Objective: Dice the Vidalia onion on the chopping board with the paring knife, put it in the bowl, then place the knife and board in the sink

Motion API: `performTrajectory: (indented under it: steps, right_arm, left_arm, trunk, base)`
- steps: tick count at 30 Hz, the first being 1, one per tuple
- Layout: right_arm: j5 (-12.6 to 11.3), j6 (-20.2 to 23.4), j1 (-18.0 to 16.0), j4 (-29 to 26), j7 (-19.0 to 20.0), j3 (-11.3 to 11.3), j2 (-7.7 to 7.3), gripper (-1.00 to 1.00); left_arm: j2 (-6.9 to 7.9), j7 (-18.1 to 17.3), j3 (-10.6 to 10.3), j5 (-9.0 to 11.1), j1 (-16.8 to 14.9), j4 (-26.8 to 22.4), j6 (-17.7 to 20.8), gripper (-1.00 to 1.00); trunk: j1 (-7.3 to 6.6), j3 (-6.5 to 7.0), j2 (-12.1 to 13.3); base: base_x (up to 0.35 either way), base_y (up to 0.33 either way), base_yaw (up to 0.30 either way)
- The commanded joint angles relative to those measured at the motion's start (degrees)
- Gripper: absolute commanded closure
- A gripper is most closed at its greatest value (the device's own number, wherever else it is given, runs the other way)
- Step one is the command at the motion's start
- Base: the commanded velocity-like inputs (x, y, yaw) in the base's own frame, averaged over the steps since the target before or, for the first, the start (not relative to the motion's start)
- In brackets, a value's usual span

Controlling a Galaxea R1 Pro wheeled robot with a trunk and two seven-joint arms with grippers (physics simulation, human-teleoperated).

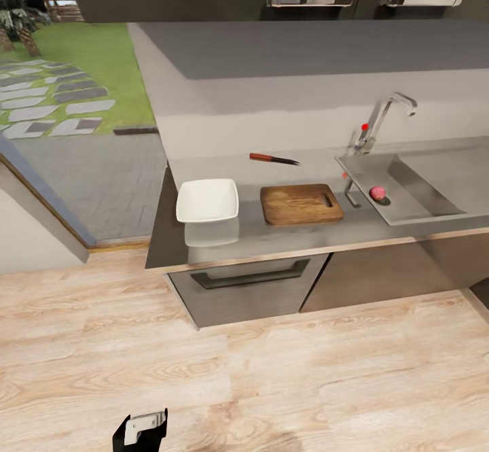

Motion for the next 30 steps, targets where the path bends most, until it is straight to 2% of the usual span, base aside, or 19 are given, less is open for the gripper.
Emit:
performTrajectory:
  steps: [1,8,30]
  right_arm:
    - [0.06,-0.14,-0.04,0.02,-0.26,0.08,-0.01,-1.00]
    - [0.06,-0.14,-0.02,0.02,-0.29,0.10,-0.01,-1.00]
    - [0.06,-0.14,-0.02,0.02,-0.29,0.15,-0.01,-1.00]
  left_arm:
    - [0.03,0.24,0.41,-0.60,-0.10,0.24,-0.34,-1.00]
    - [0.04,0.25,0.41,-0.60,-0.11,0.24,-0.34,-1.00]
    - [0.04,0.24,0.41,-0.60,-0.11,0.24,-0.34,-1.00]
  trunk:
    - [0.03,-0.08,-0.09]
    - [0.03,0.14,-0.09]
    - [0.03,2.13,-0.09]
  base:
    - [0.000,0.000,0.000]
    - [0.000,0.000,0.000]
    - [0.000,0.000,0.000]
